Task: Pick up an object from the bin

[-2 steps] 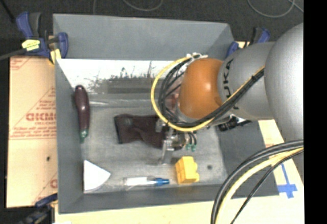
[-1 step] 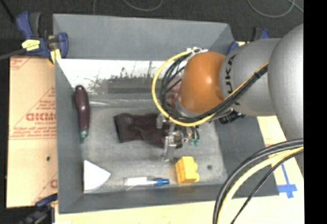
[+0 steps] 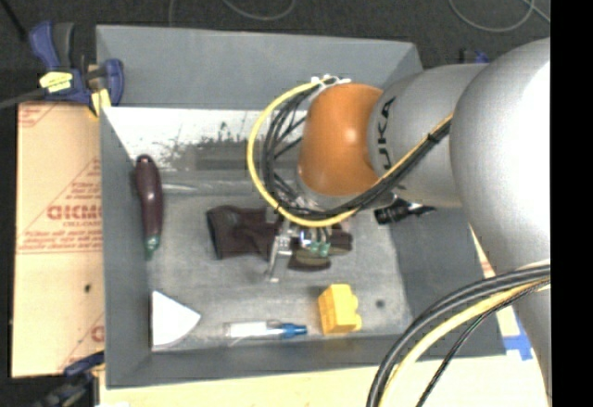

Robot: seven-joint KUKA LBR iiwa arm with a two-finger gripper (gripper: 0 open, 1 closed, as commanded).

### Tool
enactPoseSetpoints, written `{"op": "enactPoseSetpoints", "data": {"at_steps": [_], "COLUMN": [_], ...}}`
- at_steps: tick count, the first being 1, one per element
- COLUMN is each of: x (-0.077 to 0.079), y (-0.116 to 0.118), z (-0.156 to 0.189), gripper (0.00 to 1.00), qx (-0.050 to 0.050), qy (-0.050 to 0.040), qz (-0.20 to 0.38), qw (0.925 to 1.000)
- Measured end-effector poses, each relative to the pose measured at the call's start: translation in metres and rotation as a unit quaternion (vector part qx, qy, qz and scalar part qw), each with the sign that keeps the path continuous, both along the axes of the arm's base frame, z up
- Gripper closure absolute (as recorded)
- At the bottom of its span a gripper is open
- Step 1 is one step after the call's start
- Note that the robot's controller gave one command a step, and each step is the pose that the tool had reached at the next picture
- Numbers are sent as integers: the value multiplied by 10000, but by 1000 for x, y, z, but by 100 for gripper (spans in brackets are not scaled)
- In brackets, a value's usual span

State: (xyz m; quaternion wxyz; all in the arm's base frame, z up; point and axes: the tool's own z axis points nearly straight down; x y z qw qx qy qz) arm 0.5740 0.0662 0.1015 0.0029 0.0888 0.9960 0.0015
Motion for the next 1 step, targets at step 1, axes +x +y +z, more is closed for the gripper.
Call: {"op": "enactPoseSetpoints", "data": {"at_steps": [1], "x": [5], "y": [19], "z": [-24], "gripper": [0], "qx": [1], "qy": [19], "qz": [-1231], "qw": [9924]}}
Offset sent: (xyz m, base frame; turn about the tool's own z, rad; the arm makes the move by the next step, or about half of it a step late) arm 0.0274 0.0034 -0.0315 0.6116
